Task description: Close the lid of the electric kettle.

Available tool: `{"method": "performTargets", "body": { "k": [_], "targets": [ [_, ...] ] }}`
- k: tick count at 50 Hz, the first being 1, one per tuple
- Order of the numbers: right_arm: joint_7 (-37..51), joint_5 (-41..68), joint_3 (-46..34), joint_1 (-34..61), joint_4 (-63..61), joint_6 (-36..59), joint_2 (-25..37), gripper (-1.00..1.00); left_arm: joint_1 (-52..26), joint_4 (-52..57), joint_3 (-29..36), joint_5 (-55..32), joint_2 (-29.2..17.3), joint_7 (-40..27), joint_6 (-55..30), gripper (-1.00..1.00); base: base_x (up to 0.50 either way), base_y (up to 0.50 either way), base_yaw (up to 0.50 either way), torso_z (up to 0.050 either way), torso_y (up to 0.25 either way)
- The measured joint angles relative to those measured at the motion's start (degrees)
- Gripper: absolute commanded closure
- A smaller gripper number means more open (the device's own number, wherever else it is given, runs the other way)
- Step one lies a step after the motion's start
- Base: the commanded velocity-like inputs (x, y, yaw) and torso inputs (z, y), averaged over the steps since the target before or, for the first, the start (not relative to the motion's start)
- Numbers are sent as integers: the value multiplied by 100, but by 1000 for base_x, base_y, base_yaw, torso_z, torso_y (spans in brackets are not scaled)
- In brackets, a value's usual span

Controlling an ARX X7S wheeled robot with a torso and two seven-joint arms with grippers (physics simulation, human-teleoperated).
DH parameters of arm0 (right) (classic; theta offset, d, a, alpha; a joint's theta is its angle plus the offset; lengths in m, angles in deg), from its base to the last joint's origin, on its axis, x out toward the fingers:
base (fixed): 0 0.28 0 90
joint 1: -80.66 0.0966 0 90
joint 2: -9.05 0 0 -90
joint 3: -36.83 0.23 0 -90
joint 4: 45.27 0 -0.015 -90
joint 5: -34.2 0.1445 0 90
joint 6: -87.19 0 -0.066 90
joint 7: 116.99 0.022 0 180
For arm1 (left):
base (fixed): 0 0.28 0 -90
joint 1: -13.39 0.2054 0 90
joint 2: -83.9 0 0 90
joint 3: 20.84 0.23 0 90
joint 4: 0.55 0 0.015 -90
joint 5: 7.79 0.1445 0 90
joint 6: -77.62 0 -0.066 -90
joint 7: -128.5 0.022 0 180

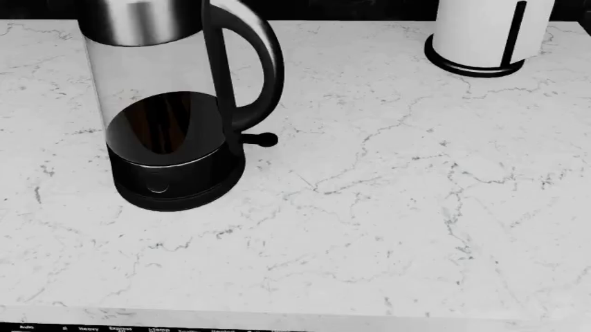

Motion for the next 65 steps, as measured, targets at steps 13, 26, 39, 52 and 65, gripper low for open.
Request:
{"method": "performTargets", "body": {
  "k": [13, 26, 39, 52, 65],
  "targets": [
    [131, 99, -144, 23, 37, 14, 140, -100, 20, -8, 212, -69, -102, -208, 26, -100, 0, 0, 0, 0, 0],
    [259, 253, -297, 58, 93, 42, 299, -100, -14, -73, 514, -122, -229, -477, 46, -100, 0, 0, 0, 0, 0],
    [364, 324, -449, 95, 118, 120, 425, -100, -84, -111, 695, -224, -342, -643, 21, -100, -423, 0, 0, 0, 0],
    [459, 400, -562, 86, 97, 154, 533, -100, -98, -106, 824, -318, -426, -758, 10, -100, -459, 0, 0, 0, 0],
    [540, 469, -648, 75, 52, 155, 637, -100, -88, -50, 949, -393, -491, -864, -18, -100, 0, 154, 0, 0, 0]
  ]
}}
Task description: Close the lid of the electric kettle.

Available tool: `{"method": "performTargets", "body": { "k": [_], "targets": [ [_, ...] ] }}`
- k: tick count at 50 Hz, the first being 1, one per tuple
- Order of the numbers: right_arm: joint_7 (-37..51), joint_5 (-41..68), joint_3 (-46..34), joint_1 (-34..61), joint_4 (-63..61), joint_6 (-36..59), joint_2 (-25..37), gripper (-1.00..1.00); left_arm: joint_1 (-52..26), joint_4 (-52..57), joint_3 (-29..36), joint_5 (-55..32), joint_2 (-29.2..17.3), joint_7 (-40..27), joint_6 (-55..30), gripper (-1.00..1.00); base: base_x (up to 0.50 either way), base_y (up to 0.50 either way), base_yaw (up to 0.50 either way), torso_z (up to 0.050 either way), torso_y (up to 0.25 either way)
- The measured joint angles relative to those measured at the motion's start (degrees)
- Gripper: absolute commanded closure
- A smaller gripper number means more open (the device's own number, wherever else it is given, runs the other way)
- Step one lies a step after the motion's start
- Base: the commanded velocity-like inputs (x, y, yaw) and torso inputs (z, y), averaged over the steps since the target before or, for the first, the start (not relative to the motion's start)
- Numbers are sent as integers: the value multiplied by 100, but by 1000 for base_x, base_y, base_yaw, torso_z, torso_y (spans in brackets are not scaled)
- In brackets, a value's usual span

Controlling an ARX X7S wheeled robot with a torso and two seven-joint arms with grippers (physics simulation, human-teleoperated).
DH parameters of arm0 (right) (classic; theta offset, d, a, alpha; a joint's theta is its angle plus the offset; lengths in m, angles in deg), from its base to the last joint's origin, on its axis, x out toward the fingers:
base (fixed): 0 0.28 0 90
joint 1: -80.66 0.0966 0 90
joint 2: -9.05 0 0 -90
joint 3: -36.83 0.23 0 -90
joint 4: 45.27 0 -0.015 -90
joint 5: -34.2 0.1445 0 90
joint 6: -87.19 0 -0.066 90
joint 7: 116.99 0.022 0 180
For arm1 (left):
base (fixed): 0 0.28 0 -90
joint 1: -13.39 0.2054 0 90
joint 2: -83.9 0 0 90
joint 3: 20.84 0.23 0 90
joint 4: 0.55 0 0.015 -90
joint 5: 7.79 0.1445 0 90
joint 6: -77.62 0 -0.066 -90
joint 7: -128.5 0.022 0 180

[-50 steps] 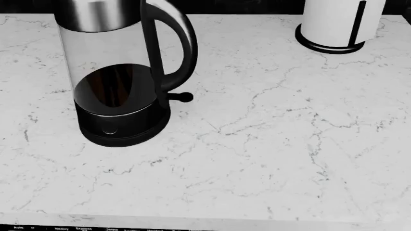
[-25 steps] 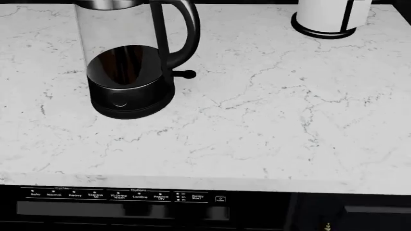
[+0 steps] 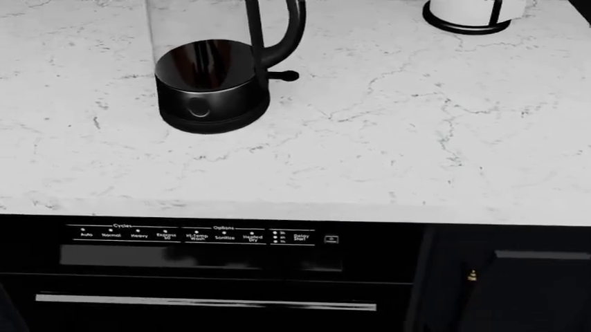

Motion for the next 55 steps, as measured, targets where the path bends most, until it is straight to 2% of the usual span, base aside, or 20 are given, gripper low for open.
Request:
{"method": "performTargets", "body": {
  "k": [14, 24, 55],
  "targets": [
    [91, 10, -119, -6, -41, 3, 70, -100, -1, 27, 87, -94, -98, -99, -3, -100, 0, 500, 0, 0, 0],
    [132, 108, -149, 5, -48, 40, 95, -100, -2, 50, 137, -121, -156, -201, -32, -100, 0, 0, 0, 0, 0],
    [251, 287, -239, 49, -11, 51, 216, -100, -84, 29, 344, -205, -282, -363, -294, -100, 0, 0, 0, 49, 0]
  ]
}}
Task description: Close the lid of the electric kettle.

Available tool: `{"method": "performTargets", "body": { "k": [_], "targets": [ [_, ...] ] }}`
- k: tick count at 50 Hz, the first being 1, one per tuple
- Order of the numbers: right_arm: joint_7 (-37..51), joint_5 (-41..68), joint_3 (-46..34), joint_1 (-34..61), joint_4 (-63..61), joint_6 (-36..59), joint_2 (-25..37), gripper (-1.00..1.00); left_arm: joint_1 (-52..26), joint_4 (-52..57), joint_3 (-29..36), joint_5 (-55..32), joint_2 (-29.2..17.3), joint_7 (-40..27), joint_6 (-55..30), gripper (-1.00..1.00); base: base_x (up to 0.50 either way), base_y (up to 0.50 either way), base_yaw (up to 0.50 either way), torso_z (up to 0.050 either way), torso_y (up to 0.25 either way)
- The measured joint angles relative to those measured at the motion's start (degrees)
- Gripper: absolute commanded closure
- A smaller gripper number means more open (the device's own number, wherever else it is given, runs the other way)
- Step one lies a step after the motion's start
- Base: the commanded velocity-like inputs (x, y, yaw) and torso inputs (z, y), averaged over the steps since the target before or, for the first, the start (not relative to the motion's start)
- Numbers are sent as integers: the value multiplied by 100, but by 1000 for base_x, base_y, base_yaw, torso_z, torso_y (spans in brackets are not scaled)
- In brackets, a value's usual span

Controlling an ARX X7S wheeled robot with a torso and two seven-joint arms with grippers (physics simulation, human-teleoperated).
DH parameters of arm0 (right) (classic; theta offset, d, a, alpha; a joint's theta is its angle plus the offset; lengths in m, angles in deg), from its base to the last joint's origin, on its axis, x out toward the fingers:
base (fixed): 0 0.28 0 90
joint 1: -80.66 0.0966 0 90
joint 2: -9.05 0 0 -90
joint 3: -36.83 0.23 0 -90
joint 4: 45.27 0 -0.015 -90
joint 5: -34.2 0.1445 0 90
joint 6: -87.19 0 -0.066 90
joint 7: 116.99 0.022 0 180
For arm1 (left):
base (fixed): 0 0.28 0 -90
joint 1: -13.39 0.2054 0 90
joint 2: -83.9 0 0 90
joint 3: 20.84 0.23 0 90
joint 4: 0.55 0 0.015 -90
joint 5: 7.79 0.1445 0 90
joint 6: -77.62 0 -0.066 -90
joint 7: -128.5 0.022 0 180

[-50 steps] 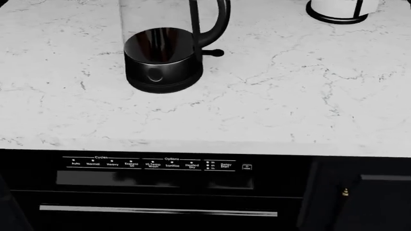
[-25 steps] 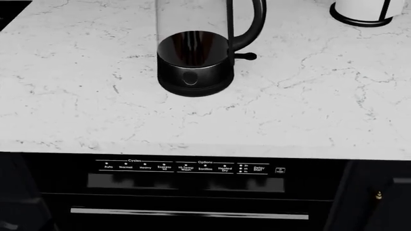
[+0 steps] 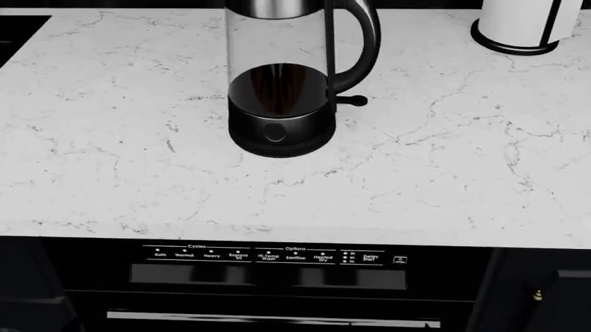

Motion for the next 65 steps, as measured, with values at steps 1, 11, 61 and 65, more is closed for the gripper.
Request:
{"method": "performTargets", "body": {
  "k": [1, 11, 61, 65],
  "targets": [
    [2, 3, -3, 4, 8, -2, 4, -100, -3, -8, 6, -3, -1, -4, 5, -100, 0, 0, 0, 50, 0],
    [23, 53, -21, 38, 69, -22, 40, -100, -47, -121, 74, -22, -5, -40, 78, -100, 0, 0, 0, 50, 0],
    [469, 1003, 1203, 1630, -4365, 4782, 1609, -100, -1846, 3935, -2097, -2098, -1299, -652, -4442, -100, 0, 0, 0, 5, 0],
    [443, 1087, 1348, 1702, -4497, 4958, 1689, -100, -1951, 4094, -2277, -2242, -1386, -684, -4663, -100, 0, 0, 0, 0, 0]
  ]
}}
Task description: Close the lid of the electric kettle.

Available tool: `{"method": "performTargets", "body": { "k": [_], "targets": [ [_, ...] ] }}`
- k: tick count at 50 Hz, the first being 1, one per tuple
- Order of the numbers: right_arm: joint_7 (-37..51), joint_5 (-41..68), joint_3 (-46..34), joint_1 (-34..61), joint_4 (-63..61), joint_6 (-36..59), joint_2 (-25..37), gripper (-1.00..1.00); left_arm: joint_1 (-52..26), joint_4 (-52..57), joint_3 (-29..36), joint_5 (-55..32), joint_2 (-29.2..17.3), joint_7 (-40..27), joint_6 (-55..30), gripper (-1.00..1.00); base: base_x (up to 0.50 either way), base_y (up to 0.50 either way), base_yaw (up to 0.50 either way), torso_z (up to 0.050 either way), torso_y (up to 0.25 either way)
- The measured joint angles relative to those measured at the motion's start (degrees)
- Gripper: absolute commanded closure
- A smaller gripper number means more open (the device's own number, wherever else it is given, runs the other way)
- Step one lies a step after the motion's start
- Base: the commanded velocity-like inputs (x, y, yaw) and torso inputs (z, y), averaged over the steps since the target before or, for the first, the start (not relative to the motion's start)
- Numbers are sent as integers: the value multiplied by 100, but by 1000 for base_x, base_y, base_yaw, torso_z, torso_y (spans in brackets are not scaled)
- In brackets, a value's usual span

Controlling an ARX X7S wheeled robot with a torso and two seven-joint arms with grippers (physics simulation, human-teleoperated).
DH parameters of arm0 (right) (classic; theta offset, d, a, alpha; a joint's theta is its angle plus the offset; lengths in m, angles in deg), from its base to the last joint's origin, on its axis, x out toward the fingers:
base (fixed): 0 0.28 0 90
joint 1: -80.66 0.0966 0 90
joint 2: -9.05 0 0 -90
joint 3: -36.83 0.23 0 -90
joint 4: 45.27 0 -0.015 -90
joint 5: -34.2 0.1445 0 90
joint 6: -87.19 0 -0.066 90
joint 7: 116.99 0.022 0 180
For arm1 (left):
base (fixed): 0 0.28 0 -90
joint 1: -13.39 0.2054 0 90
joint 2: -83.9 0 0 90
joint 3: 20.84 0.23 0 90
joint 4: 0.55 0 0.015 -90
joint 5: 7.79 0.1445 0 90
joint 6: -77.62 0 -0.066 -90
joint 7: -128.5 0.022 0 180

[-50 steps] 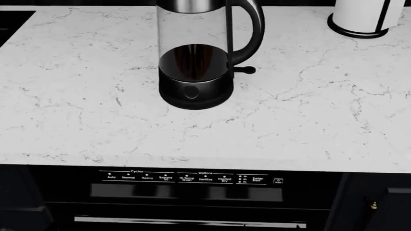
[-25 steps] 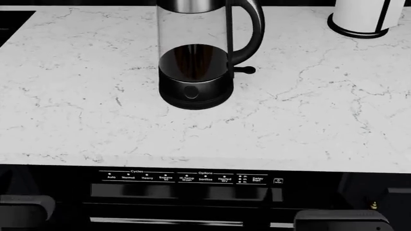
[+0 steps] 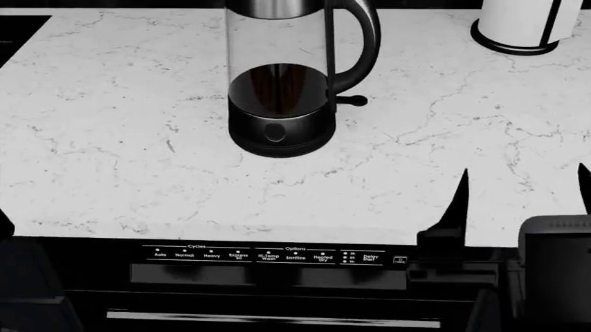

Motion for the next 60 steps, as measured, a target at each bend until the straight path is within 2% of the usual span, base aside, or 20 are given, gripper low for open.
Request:
{"method": "performTargets", "body": {
  "k": [11, 30, 60],
  "targets": [
    [-34, 148, 269, 247, -282, 357, 219, -100, -155, 243, -235, -227, -136, -53, -327, -100, 0, 0, 0, 0, 0],
    [-6, 305, 530, 546, -506, 649, 347, -100, -330, 339, -252, -347, -245, -105, -507, -100, 8, 0, 0, 0, 0],
    [71, 322, 600, 590, -510, 526, 345, -100, -389, 350, -246, -423, -349, -150, -550, -100, 497, 0, 0, 0, 0]
  ]
}}
